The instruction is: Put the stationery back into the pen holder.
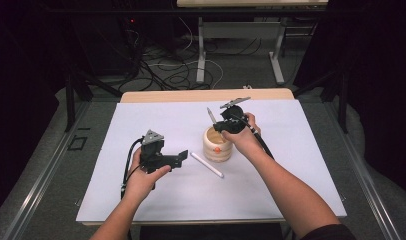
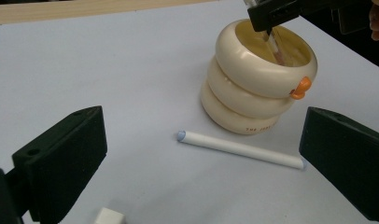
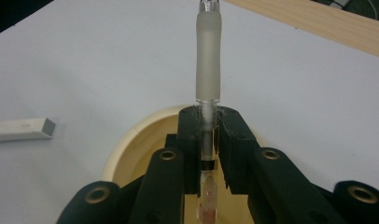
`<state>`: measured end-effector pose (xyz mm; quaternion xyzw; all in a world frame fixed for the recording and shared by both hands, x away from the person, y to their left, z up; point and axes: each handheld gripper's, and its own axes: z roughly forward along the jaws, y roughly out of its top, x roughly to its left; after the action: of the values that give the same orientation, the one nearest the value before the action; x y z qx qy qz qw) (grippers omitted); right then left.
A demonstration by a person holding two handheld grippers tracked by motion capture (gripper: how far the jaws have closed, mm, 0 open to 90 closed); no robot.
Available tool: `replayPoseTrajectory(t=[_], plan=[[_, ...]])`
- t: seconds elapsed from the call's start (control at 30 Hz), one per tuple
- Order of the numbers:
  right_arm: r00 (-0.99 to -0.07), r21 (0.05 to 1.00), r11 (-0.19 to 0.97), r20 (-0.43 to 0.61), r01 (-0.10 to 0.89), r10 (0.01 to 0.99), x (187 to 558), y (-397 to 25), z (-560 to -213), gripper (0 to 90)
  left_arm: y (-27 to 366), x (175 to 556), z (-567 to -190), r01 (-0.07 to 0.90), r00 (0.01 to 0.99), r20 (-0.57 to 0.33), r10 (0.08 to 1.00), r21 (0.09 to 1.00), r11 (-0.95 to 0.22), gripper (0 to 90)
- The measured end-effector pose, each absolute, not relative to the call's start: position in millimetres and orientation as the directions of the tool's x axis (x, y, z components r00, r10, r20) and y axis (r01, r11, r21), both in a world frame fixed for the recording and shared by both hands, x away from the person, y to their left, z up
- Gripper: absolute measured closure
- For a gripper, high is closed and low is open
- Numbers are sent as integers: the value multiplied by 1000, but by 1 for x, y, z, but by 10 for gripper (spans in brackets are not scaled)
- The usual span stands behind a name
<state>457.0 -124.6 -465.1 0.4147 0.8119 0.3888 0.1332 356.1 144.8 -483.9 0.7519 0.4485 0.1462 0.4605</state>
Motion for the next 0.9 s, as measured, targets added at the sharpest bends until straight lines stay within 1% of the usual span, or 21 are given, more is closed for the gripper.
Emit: replayPoseTrajectory(t=[0.17,0.3,0.6,0.9], plan=[[-625,732,354,124,582,771,457,-125,-469,793,147,357,-484,553,548,-206,811,817,-166,4],[-622,702,366,139,610,770,456,-125,-471,785,148,357,-485,556,540,-214,814,817,-154,3],[-647,724,369,138,582,750,446,-129,-461,615,149,357,-485,572,535,-236,811,808,-142,3],[-685,734,408,105,543,721,429,-130,-452,509,152,358,-486,574,522,-250,816,810,-120,4]])
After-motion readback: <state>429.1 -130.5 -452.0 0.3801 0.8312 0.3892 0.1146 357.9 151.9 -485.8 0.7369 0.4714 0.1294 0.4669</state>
